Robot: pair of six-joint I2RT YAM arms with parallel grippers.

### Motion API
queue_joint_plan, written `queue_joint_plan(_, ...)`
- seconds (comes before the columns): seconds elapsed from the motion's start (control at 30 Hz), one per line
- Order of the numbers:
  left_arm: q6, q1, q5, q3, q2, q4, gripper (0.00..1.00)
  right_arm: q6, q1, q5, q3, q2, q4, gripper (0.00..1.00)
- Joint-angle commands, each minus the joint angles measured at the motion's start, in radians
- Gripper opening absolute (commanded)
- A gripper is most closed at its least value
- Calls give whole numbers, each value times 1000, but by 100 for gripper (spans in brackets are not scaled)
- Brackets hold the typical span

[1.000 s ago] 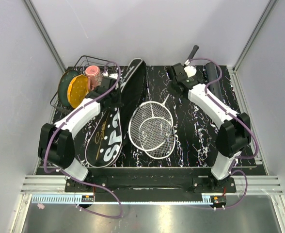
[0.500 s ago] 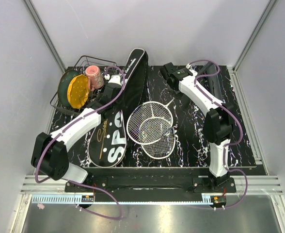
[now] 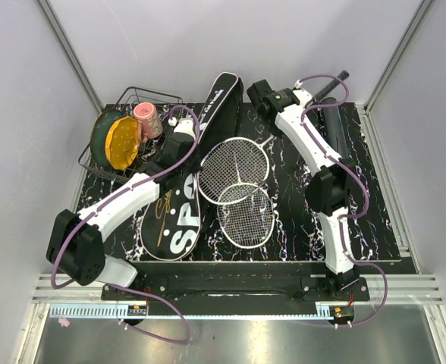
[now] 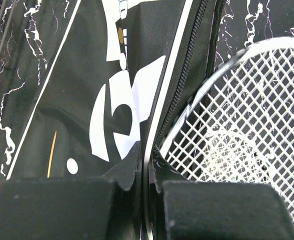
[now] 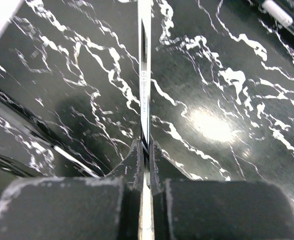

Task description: Pack up the badminton gear

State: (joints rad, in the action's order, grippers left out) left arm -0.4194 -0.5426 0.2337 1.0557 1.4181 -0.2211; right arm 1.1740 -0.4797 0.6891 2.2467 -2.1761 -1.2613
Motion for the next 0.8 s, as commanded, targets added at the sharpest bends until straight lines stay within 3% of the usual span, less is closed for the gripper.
queue_joint_plan(0.0,-12,-22,-8,-3,-59,127,0,85,-31,141,250,-124,-176,0)
queue_joint_plan(0.13,4,-23,-62,-17,-70,169,0,91,-92,179,398,-188,-199,0)
queue_joint_plan(0.5,7,-23,-119,-33,-67,239,0,121,-168,-107,219,-96,-35,0)
queue_joint_plan(0.67,11,-23,-161,-22,-48,243,0,107,-175,-270,-105,75,213,0)
queue_joint_plan(0.77,10,-22,-171,-16,-31,236,0,61,-175,-350,-356,210,480,0)
